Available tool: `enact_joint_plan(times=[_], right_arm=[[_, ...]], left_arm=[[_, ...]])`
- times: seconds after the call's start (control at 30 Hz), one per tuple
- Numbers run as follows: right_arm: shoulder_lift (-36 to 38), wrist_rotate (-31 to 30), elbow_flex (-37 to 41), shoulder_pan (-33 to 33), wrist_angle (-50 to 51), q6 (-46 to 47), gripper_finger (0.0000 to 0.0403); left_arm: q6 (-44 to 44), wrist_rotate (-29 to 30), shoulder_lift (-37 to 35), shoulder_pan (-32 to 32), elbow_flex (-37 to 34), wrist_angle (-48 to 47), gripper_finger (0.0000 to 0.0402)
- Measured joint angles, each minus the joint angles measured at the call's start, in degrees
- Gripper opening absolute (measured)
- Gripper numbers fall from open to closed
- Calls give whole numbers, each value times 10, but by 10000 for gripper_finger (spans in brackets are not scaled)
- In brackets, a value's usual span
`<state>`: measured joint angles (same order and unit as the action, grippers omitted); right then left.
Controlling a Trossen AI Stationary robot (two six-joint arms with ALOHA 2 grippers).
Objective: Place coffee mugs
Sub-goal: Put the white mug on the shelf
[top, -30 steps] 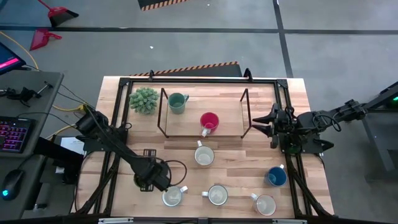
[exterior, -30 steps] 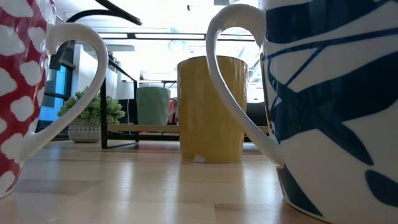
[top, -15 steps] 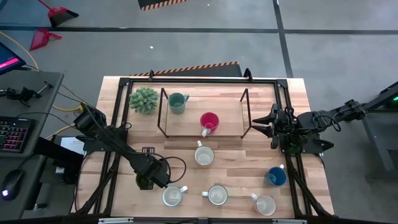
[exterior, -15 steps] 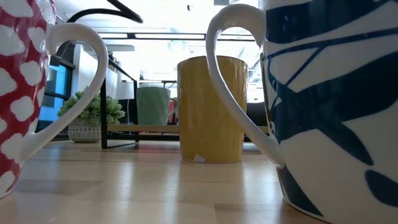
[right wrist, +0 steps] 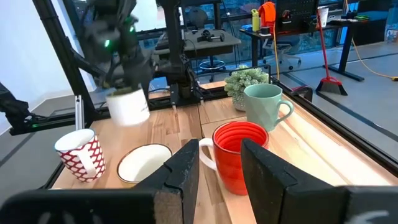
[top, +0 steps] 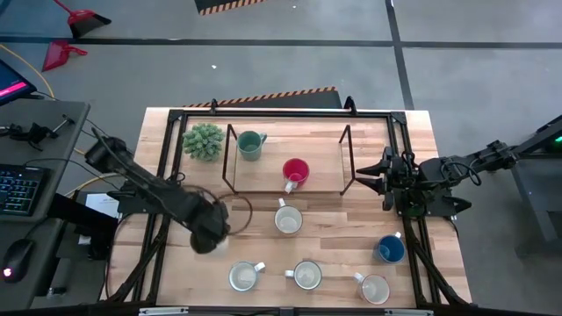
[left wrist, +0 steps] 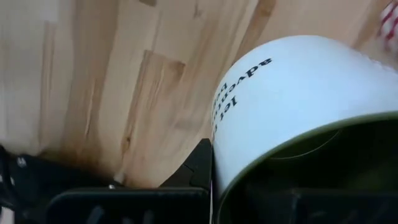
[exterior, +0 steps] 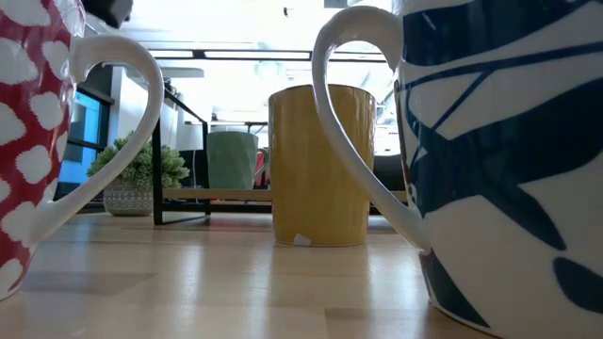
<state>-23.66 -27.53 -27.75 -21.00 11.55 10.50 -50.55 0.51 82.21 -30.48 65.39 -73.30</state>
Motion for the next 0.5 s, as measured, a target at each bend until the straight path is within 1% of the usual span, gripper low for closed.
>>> enact_joint_plan(times=[0.1,0.2,0.3,0.5], right_arm=[[0,0,0,0,0,0,103],[0,0,0,0,0,0,103],[0,0,0,0,2,0,103],[0,-10,0,0,15,-4,103]], left_arm=[[-35,-19,-32,39,5,-12,7],[-58,-15,-39,92,33,-22,7],[-56,-12,-34,141,74,-40,7],[-18,-11,-17,233,158,-36,7]])
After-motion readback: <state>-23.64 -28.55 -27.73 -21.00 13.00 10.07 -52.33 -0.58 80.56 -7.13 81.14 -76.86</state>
